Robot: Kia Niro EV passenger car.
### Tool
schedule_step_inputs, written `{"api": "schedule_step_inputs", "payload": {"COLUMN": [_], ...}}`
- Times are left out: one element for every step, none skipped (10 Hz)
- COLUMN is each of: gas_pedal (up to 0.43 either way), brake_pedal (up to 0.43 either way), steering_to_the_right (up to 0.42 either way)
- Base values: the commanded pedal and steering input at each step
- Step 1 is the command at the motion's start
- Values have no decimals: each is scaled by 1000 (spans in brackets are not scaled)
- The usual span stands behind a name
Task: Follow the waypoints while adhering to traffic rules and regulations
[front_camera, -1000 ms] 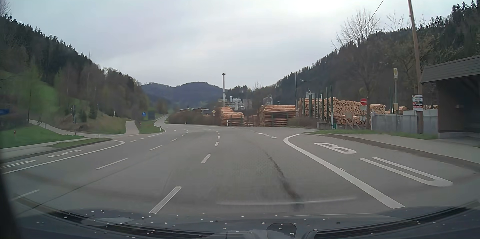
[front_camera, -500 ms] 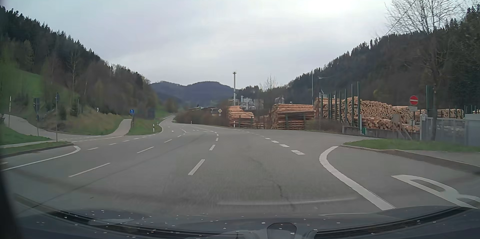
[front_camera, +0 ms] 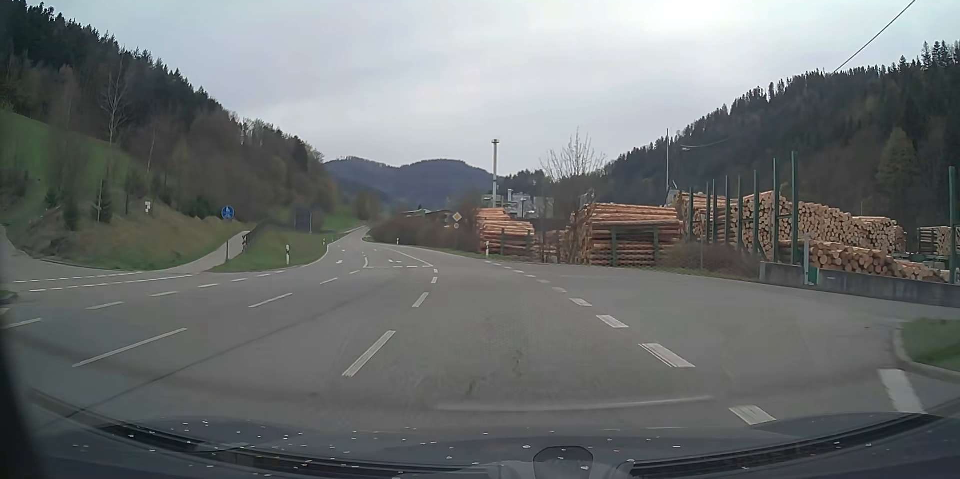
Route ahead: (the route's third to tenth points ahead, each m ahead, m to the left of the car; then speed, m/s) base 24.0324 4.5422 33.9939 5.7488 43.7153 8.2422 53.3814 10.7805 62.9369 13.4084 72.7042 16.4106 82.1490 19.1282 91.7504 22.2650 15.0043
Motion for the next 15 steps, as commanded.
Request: {"api": "schedule_step_inputs", "payload": {"gas_pedal": [67,67,67,67,67,67,67,79,79,79,98,118,130,150,150], "brake_pedal": [0,0,0,0,0,0,0,0,0,0,0,0,0,0,0], "steering_to_the_right": [-30,-31,-34,-36,-36,-35,-36,-36,-36,-37,-38,-37,-36,-34,-30]}}
